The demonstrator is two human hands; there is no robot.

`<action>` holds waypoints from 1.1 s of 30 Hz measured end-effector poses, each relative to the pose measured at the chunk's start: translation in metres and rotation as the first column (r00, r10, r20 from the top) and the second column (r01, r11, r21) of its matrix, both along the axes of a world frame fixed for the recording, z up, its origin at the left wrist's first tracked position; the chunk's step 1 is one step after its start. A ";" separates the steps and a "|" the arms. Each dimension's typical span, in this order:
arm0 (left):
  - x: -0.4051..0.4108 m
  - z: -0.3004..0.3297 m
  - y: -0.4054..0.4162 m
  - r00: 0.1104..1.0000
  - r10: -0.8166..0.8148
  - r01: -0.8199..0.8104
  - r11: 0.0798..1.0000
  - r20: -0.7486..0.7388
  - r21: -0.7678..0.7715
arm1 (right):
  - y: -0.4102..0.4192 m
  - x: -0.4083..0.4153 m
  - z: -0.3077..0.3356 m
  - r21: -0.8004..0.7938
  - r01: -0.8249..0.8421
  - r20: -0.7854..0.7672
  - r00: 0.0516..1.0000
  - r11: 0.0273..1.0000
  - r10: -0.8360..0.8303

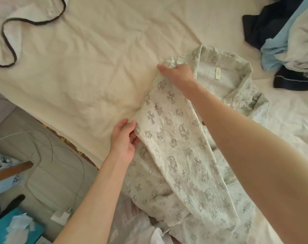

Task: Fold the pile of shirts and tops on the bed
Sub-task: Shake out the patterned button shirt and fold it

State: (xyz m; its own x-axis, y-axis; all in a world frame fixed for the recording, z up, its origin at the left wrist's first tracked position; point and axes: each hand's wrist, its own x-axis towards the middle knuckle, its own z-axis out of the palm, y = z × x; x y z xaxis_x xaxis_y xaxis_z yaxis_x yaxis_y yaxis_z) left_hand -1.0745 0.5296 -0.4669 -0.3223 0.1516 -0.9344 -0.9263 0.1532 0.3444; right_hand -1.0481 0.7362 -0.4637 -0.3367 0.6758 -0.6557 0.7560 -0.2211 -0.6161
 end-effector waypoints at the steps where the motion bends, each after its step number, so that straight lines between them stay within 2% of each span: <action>1: 0.000 0.000 0.000 0.999 -0.022 0.022 1.000 -0.032 0.000 | 0.001 -0.003 -0.003 0.088 -0.034 0.035 0.999 0.996 0.031; 3: 0.000 0.001 0.000 0.995 -0.070 0.070 0.998 -0.073 0.000 | 0.003 -0.008 -0.007 0.225 -0.043 0.072 0.997 0.973 0.027; 6: -0.001 0.005 -0.004 0.985 -0.147 0.146 0.989 -0.087 -0.019 | 0.006 -0.013 -0.006 0.294 -0.027 0.089 0.996 0.955 0.001; 8: -0.002 0.007 -0.008 0.987 -0.146 0.144 0.989 -0.072 -0.023 | 0.007 -0.016 -0.003 0.183 0.080 -0.012 0.997 0.980 -0.079; 9: -0.002 0.007 -0.010 0.988 -0.139 0.138 0.990 -0.072 -0.018 | 0.008 -0.017 -0.001 0.049 0.186 -0.097 0.979 0.981 -0.181; 11: -0.001 0.005 -0.013 0.975 -0.186 0.182 0.983 -0.124 -0.038 | 0.011 -0.016 -0.001 -0.219 0.359 -0.177 0.900 0.907 -0.399; 13: 0.002 0.001 -0.014 0.924 -0.298 0.274 0.953 -0.240 -0.128 | 0.013 -0.010 -0.004 -0.296 0.400 -0.163 0.873 0.867 -0.459; 15: 0.001 -0.005 -0.014 0.857 -0.384 0.313 0.918 -0.345 -0.244 | 0.015 -0.006 -0.010 -0.252 0.396 -0.178 0.878 0.883 -0.444; 17: -0.003 -0.009 -0.012 0.813 -0.420 0.317 0.900 -0.402 -0.298 | 0.015 -0.006 -0.014 -0.131 0.335 -0.212 0.910 0.933 -0.356; 19: -0.006 -0.012 -0.011 0.806 -0.421 0.324 0.902 -0.416 -0.286 | 0.009 -0.007 -0.013 0.072 0.170 -0.175 0.972 0.983 -0.155; 20: -0.006 -0.013 -0.012 0.812 -0.411 0.328 0.908 -0.414 -0.259 | 0.004 -0.005 -0.011 0.193 0.082 -0.139 0.989 0.978 -0.056; 22: -0.002 -0.012 -0.017 0.806 -0.407 0.343 0.913 -0.430 -0.222 | -0.010 0.006 -0.010 0.424 -0.057 -0.070 0.993 0.904 0.096; 24: 0.005 -0.014 -0.028 0.719 -0.490 0.397 0.872 -0.493 -0.288 | -0.032 0.026 -0.012 0.592 -0.186 0.022 0.976 0.784 0.215; 26: 0.013 -0.017 -0.046 0.584 -0.605 0.460 0.796 -0.541 -0.394 | -0.063 0.053 -0.017 0.647 -0.341 0.136 0.932 0.682 0.337; 28: 0.019 -0.022 -0.064 0.502 -0.672 0.506 0.739 -0.544 -0.445 | -0.101 0.081 -0.023 0.631 -0.495 0.233 0.856 0.597 0.462; 33: 0.022 -0.027 -0.091 0.433 -0.779 0.643 0.620 -0.454 -0.451 | -0.172 0.134 -0.047 0.502 -0.768 0.394 0.612 0.397 0.686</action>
State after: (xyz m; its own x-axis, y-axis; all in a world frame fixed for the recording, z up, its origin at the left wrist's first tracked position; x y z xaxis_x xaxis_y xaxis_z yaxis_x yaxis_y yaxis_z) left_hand -1.0527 0.4382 -0.4942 -0.6329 0.4356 -0.6401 -0.0845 0.7829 0.6163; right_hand -0.9142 0.5645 -0.5103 -0.8485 0.4375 -0.2977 0.5167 0.8065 -0.2875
